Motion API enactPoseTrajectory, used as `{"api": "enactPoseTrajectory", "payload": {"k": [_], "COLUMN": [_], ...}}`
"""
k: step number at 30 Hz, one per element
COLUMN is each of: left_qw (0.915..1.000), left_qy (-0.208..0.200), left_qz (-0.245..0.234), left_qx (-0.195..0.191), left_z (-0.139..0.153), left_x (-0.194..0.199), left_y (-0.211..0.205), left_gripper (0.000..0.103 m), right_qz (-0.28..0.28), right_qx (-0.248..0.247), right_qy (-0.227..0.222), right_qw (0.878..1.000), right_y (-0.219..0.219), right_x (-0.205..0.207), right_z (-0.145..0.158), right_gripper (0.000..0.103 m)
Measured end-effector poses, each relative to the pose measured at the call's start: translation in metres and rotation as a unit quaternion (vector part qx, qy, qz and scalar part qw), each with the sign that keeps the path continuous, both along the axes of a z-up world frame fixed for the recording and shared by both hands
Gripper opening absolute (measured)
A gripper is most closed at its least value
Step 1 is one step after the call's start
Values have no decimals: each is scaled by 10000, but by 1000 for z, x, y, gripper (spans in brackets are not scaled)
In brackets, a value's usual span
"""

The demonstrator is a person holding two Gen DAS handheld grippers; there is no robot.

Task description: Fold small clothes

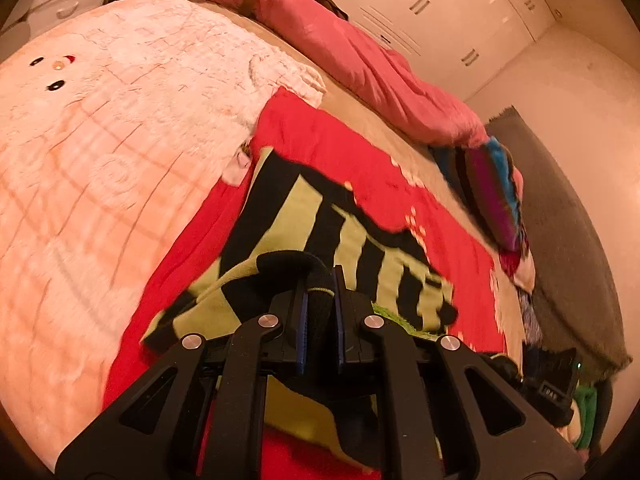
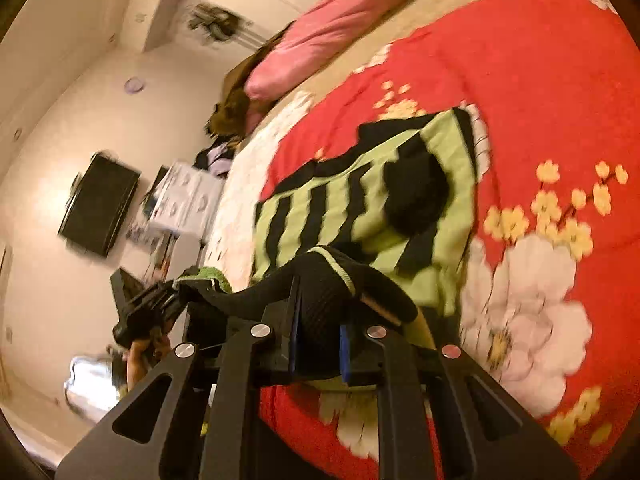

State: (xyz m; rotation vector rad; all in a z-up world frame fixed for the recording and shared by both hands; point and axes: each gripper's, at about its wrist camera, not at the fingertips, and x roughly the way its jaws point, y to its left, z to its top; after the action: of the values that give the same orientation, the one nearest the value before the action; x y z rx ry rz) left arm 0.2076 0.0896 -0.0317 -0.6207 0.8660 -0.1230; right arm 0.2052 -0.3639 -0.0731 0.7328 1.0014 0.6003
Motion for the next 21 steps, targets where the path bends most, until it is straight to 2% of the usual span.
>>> {"api": "enactPoseTrajectory", "payload": {"k": [6, 10, 12, 14, 16, 17, 19, 21], "left_qw": [9979, 9920, 9896, 9893, 9880, 9866, 9858, 9860], "left_qy": [133, 21, -257, -566, -894, -998, -1098, -1153], "left_qz": [611, 1161, 1275, 1242, 1232, 1261, 1255, 1199], "left_qx": [-156, -503, -622, -515, -261, -260, -184, 96], "left_z": [-37, -58, -59, -56, -51, -49, -45, -38], "left_x": [42, 50, 45, 39, 29, 24, 19, 16], "left_y": [-11, -5, -3, -2, 2, 8, 15, 17], "left_gripper": [4, 7, 10, 27, 38, 38, 38, 38], "right_qz": [-453, -679, -874, -1022, -1156, -1213, -1383, -1621], "right_qx": [-205, -241, -107, 71, 343, 464, 772, 933], "right_qy": [346, 563, 752, 810, 798, 770, 727, 746], "right_qw": [9982, 9958, 9933, 9914, 9895, 9885, 9847, 9795], "right_y": [-5, -7, -11, -15, -18, -20, -25, -31], "right_x": [44, 62, 68, 69, 70, 69, 68, 66], "right_z": [-26, -46, -57, -62, -64, -65, -66, -64], "right_gripper": [14, 17, 18, 20, 28, 33, 50, 54]}}
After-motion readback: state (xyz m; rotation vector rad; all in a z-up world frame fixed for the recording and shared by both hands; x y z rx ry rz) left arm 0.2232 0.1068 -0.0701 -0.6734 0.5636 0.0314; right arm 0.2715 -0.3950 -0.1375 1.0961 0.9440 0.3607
